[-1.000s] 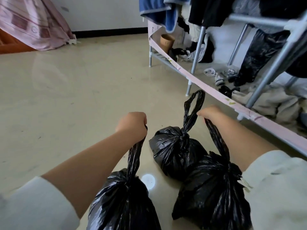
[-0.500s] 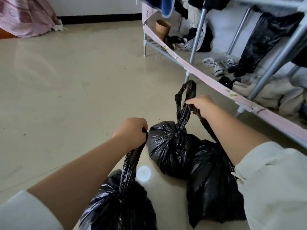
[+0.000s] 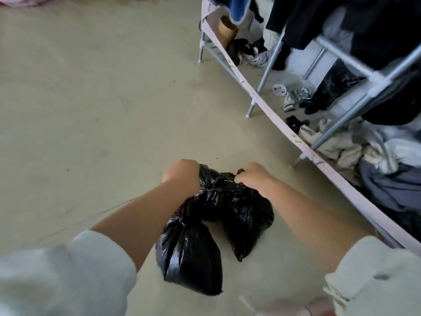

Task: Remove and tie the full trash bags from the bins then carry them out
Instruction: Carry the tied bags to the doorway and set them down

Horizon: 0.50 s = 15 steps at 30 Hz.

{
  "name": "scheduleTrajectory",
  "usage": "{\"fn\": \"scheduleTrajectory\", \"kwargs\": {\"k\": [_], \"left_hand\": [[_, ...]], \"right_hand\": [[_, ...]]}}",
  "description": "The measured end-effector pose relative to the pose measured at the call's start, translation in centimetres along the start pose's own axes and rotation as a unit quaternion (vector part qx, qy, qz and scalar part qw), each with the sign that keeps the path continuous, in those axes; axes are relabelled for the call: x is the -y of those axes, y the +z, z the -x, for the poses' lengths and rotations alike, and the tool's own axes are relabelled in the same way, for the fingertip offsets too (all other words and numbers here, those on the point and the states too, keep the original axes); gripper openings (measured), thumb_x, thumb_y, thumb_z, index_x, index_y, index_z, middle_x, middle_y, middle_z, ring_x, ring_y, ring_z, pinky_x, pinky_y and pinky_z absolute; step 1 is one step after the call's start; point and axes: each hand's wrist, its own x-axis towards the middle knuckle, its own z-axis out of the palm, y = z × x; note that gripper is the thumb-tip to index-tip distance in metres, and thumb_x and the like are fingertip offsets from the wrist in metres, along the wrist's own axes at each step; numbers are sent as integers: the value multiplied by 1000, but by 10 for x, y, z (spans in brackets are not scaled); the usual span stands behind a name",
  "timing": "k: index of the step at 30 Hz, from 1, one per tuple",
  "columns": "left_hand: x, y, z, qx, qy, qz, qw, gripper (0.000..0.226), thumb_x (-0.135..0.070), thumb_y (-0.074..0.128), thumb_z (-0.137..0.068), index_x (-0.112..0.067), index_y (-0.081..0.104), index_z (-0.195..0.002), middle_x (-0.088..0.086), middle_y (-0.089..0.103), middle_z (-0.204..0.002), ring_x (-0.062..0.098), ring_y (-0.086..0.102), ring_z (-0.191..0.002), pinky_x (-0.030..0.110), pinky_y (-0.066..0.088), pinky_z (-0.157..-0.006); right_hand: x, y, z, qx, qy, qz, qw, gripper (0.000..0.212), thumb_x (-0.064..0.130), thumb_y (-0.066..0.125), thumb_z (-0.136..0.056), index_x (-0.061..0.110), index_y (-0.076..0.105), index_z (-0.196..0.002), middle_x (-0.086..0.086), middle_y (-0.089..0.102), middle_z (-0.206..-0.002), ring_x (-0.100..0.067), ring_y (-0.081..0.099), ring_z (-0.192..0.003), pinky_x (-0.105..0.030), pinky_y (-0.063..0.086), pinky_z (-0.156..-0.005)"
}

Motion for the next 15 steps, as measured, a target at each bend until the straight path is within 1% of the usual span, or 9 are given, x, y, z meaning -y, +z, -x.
{"fn": "scheduleTrajectory", "kwargs": {"k": [1,2,3,5,6,7,9,12,15], "left_hand": [[1,-21,12,3,-1,-6,1000,21,5,42,-81,-7,47,-65,0,42,-62,22,49,-69,26,41,-57],[1,-45,25,7,-2,-13,1000,17,5,42,-82,-7,53,-75,1,45,-67,25,52,-73,27,42,-60],[1,-70,37,10,-2,-17,1000,19,5,42,-82,-5,58,-84,3,49,-73,27,55,-78,29,43,-61],[3,-122,59,17,1,-33,999,22,5,43,-83,-3,59,-96,9,56,-85,31,61,-87,32,43,-61],[4,-150,69,18,4,-46,999,22,5,43,-84,-2,59,-98,12,60,-91,32,62,-91,32,43,-61],[5,-179,78,16,7,-56,998,23,5,44,-84,-3,59,-100,13,63,-98,32,62,-92,31,43,-62],[7,-239,93,7,14,-70,997,25,6,43,-84,-4,59,-101,13,65,-103,31,62,-94,31,43,-62],[12,-330,107,-31,19,-88,995,28,7,43,-83,-5,59,-102,11,65,-105,29,62,-96,30,42,-62],[23,-420,103,-98,7,-93,991,32,6,43,-82,-8,59,-106,10,63,-106,29,61,-97,31,44,-67]], "right_hand": [[15,-4,14,13,-11,90,996,34,-1,49,-77,10,28,-53,-3,27,-56,-18,28,-52,-28,19,-50],[33,-9,28,14,-24,171,985,34,-2,46,-79,11,26,-54,-2,28,-57,-18,30,-54,-28,24,-54],[53,-18,44,3,-47,238,970,29,-3,45,-80,11,31,-58,-2,32,-61,-20,37,-61,-29,29,-62],[100,-43,76,-38,-110,348,930,11,-5,44,-81,5,49,-81,-5,49,-78,-27,46,-88,-33,30,-73],[126,-59,91,-57,-135,389,910,18,-5,44,-81,4,53,-94,-8,56,-90,-28,46,-99,-33,31,-75],[153,-76,105,-71,-155,422,890,24,-5,44,-81,5,55,-99,-10,59,-98,-28,46,-104,-33,33,-76],[206,-113,132,-102,-192,438,872,26,-6,43,-82,5,58,-100,-11,61,-104,-28,46,-107,-32,38,-77],[284,-162,163,-157,-242,434,854,27,-8,41,-82,4,57,-99,-12,57,-104,-29,47,-103,-31,33,-69],[357,-204,181,-202,-279,384,856,22,-7,43,-81,2,56,-95,-15,49,-94,-32,50,-96,-32,30,-63]]}}
